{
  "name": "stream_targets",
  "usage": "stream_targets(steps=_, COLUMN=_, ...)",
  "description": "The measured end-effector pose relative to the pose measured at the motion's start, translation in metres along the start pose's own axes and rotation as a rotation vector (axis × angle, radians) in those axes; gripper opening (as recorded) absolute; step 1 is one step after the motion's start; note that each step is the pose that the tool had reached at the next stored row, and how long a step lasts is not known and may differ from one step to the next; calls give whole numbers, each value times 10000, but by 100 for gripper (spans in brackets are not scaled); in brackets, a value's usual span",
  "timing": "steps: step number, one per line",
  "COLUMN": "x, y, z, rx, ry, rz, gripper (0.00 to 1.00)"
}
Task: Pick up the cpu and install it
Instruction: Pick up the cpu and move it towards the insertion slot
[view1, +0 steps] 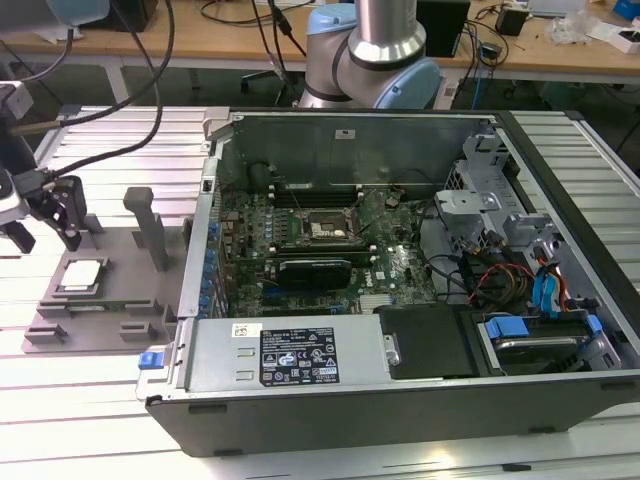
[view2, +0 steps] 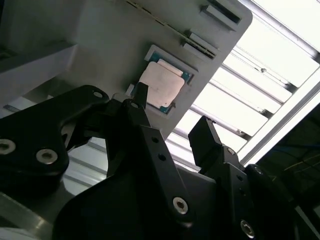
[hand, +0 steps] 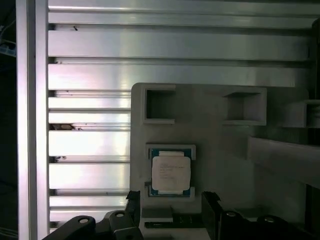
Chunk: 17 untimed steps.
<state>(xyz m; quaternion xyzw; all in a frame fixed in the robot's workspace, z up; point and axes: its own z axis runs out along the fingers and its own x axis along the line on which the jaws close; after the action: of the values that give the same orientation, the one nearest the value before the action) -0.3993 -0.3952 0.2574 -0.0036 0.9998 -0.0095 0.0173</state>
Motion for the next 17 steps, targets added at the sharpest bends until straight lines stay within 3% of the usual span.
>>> stream_targets(steps=3, x=-19, y=20, z=61, rx=39, ry=4, rz=-70, gripper=60)
stream_targets(steps=7, x=-24, y=41, z=175, rx=60, ry=-6, rz=-578, gripper=60)
stream_targets(steps=17, x=-17, y=45, z=380, rx=57, ry=-6, rz=-671, gripper=60)
